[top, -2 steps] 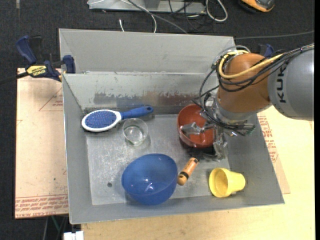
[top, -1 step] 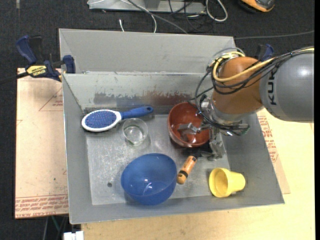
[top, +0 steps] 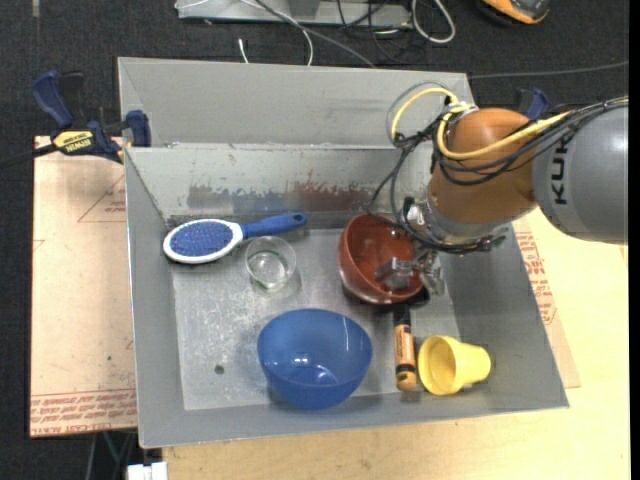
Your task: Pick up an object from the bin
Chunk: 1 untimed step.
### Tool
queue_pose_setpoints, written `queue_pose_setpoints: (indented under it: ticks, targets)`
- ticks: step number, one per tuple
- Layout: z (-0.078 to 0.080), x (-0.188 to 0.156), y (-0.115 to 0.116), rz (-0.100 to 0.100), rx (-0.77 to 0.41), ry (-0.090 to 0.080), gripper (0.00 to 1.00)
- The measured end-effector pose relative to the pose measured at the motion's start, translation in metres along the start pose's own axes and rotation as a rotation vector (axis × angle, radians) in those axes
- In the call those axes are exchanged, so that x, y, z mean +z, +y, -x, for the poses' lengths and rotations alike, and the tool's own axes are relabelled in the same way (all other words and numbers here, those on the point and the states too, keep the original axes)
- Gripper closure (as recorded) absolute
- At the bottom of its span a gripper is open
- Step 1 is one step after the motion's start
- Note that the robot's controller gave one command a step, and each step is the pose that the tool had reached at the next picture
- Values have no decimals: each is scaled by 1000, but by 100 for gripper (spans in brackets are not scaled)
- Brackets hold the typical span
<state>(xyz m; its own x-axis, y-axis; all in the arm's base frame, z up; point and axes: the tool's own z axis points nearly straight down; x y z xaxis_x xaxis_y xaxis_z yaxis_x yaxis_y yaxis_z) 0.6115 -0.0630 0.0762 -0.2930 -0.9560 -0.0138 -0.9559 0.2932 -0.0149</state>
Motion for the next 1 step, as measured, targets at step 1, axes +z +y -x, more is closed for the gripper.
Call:
queue_pose_setpoints:
  ticks: [1]
  targets:
    - [0, 0, 0, 0, 1, 0, 100]
